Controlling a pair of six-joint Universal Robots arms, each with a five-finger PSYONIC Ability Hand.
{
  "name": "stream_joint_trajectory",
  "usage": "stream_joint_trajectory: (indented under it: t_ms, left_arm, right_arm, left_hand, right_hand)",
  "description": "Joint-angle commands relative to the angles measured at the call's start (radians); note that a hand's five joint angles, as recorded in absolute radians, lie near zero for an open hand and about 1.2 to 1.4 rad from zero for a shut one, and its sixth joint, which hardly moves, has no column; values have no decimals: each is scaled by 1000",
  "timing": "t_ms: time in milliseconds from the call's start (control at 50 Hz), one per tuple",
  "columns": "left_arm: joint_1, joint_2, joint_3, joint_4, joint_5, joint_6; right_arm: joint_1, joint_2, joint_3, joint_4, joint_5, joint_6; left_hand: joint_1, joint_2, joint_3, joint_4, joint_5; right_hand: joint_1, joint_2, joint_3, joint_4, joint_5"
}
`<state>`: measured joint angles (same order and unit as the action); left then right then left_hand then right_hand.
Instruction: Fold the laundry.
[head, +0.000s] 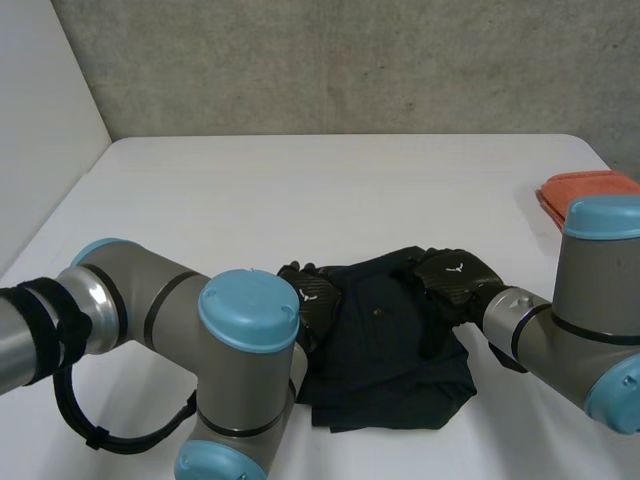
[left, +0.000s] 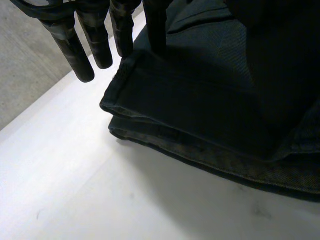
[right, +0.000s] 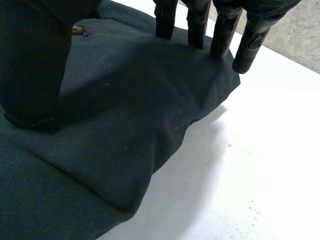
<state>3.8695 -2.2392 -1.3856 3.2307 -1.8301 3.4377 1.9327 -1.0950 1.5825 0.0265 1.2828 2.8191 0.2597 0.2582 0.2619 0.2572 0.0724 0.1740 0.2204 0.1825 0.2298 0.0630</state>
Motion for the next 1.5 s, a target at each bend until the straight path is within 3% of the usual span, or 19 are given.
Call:
stream_joint_trajectory:
  t_ms: [20,320,540,700,820,960,1380,1500]
  left_arm:
    - [1,-19,0,0,29,-2]
    - [19,53,-12,-3,64,-32]
    - [70,343,-15,-57,175,-141]
    - [99,420,-4,-153,290,-172]
    - [125,425,3,-175,318,-225]
    - [133,423,3,-175,318,-232]
    - [134,415,-6,-175,318,-235]
    - [134,415,-9,-174,318,-238]
  right_arm:
    - [0,9,-1,-26,23,-9]
    - [-4,-17,5,-14,26,-36]
    - [-6,-272,68,-11,9,-49]
    - [14,-398,235,10,15,-167]
    - [26,-391,375,-34,21,-217]
    - [57,-358,491,-244,52,-199]
    - [92,-171,511,-485,81,-156]
    - [92,-148,492,-537,104,-173]
  left_hand:
    - [-8,-7,-10,-6,5]
    - [-11,-9,-13,-8,2]
    - [-11,-9,-13,-8,2]
    - [-11,-9,-13,-8,2]
    - [-5,-4,-7,-3,8]
    - [-5,-4,-7,-3,8]
    - [-5,-4,-7,-3,8]
    - [-5,-4,-7,-3,8]
  right_hand:
    - [1,-46,-8,-55,-63]
    - [1,-46,-8,-55,-63]
    - [1,-46,-8,-55,-63]
    - [1,-46,-8,-55,-63]
    - [1,-46,-8,-55,-63]
    - [1,-46,-8,-55,-63]
    - [1,-46,-8,-55,-63]
    - [336,290,328,281,273]
